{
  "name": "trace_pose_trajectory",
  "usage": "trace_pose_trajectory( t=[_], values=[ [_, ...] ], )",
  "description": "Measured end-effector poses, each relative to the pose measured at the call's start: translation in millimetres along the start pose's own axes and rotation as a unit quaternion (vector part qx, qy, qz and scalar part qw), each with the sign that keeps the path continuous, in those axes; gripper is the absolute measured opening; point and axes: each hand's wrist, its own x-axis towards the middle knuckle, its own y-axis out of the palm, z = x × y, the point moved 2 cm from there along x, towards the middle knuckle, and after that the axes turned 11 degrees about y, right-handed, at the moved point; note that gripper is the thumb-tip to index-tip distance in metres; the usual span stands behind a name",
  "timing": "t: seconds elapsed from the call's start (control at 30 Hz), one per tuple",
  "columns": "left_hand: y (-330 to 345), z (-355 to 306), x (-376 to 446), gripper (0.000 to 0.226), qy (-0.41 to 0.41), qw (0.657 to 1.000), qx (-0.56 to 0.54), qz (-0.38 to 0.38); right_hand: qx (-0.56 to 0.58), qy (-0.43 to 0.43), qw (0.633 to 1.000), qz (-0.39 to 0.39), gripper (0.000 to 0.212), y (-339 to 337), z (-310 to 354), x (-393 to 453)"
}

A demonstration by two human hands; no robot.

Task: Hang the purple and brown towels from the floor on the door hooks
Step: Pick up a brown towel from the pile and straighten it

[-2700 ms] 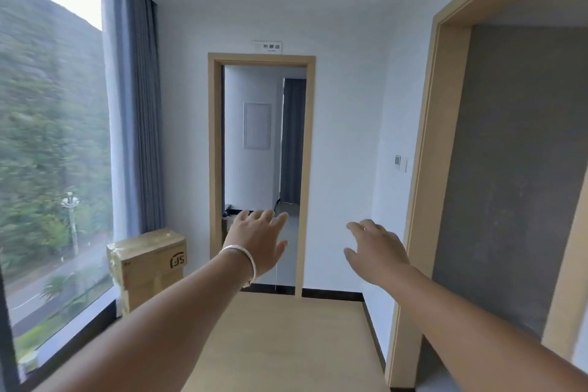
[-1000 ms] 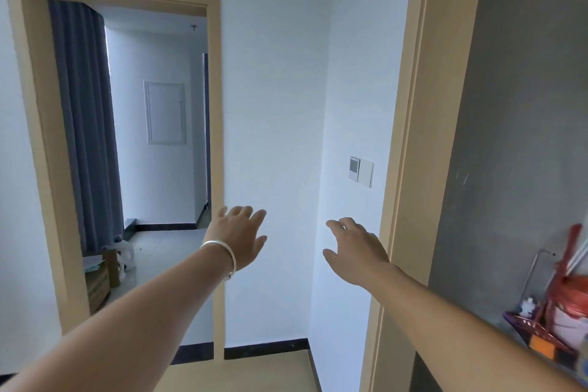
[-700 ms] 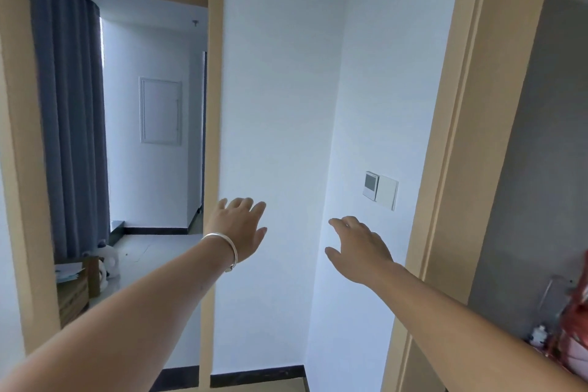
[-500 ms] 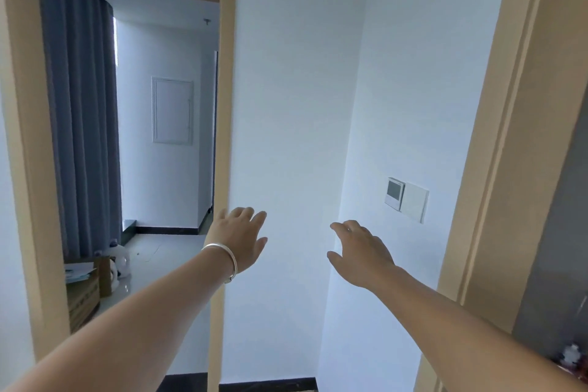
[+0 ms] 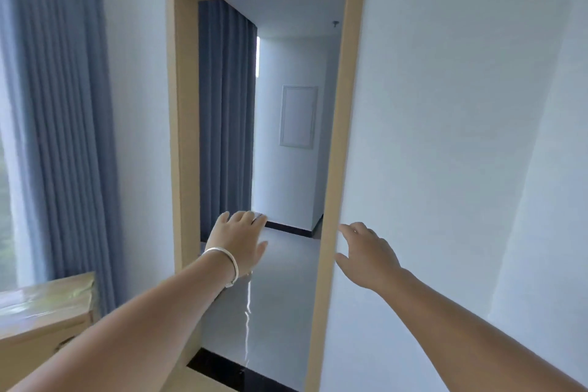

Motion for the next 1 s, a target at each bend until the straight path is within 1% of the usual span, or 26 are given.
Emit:
trace_pose_trajectory(
  t=[0.17,0.33,0.47,0.63,0.8,1.0],
  values=[
    [25,60,7,0.054,-0.107,0.992,0.046,0.04,0.04,-0.097,0.994,0.014,0.052,38,56,84],
    [44,105,-14,0.054,-0.195,0.972,0.1,0.08,0.078,-0.203,0.975,0.032,0.051,81,122,132],
    [56,146,-43,0.056,-0.25,0.956,0.107,0.107,0.103,-0.268,0.956,0.061,0.057,114,185,144],
    [80,204,-91,0.056,-0.321,0.929,0.129,0.131,0.116,-0.346,0.926,0.095,0.058,150,273,148],
    [118,272,-134,0.058,-0.386,0.9,0.126,0.161,0.124,-0.39,0.905,0.117,0.06,182,359,160],
    [158,363,-179,0.059,-0.452,0.866,0.111,0.181,0.101,-0.442,0.881,0.137,0.059,228,469,177]
  ],
)
